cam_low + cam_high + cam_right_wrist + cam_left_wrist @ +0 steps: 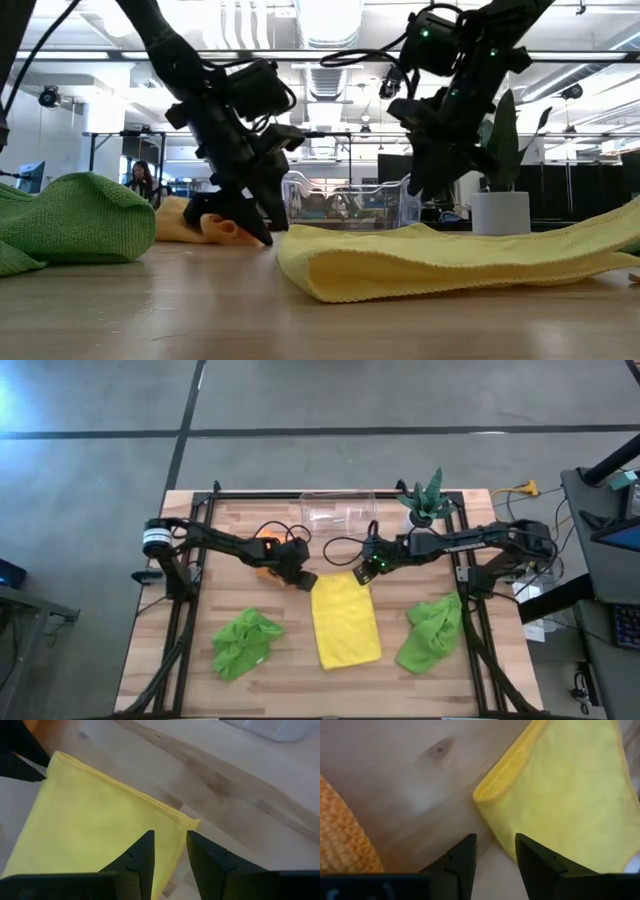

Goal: Fold microfiber towels
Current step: Fold the yellow microfiber towel

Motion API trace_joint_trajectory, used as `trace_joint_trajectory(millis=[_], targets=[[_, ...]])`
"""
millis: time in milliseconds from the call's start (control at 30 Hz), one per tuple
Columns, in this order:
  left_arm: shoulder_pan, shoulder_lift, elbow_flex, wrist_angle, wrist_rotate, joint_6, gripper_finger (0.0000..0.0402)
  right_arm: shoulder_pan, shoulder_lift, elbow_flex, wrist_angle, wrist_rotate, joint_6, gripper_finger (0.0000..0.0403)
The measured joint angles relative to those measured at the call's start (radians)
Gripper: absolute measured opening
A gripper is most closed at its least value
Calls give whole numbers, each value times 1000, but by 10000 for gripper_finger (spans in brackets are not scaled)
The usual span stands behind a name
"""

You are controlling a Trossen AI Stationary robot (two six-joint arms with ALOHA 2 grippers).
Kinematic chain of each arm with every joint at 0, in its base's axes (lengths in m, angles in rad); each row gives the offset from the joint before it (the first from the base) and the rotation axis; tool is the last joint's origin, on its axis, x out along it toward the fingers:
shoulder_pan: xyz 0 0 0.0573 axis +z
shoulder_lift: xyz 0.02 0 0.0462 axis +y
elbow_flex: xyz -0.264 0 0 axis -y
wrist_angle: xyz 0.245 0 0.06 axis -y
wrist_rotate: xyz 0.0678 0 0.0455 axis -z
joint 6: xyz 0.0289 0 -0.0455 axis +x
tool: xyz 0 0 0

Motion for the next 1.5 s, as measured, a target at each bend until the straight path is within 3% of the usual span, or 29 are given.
trace_joint_trajectory(millis=[467, 567, 767, 1067, 1500], targets=[[4, 45, 1, 98, -28, -31, 119, 0, -40, -1, -58, 41, -25, 109], [5, 55, 1, 108, -34, -30, 95, 0, -40, -1, -58, 41, -25, 109], [5, 65, -1, 134, -47, -4, 9, 1, -40, -1, -58, 37, -29, 109], [4, 60, -1, 161, -53, 29, 1, -1, -40, -58, 82, -143, -43, 109], [-10, 58, -1, 211, -59, 80, 0, -6, -39, -127, 92, -102, 25, 112]])
